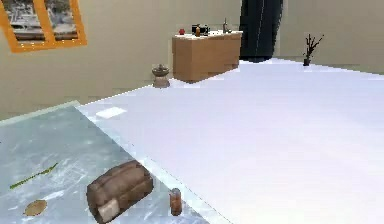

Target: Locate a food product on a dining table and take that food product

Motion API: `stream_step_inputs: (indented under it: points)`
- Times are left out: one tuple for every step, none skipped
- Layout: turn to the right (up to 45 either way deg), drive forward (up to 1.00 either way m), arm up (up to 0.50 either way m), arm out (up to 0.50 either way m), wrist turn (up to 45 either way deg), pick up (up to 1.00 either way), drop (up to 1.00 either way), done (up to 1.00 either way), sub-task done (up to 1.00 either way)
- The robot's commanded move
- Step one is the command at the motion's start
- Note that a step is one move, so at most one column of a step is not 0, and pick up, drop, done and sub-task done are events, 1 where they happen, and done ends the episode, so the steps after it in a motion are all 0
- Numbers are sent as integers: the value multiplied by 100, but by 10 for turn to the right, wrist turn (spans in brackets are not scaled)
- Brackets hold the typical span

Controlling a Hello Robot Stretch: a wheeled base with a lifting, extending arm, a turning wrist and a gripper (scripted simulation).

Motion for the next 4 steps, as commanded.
stream_step_inputs:
  points:
    - [-450, 0, 0, 0, 0, 0, 0, 0, 0]
    - [-450, 0, 0, 0, 0, 0, 0, 0, 0]
    - [-210, 0, 0, 0, 0, 0, 0, 0, 0]
    - [0, 0, 50, 0, 0, 0, 0, 0, 0]
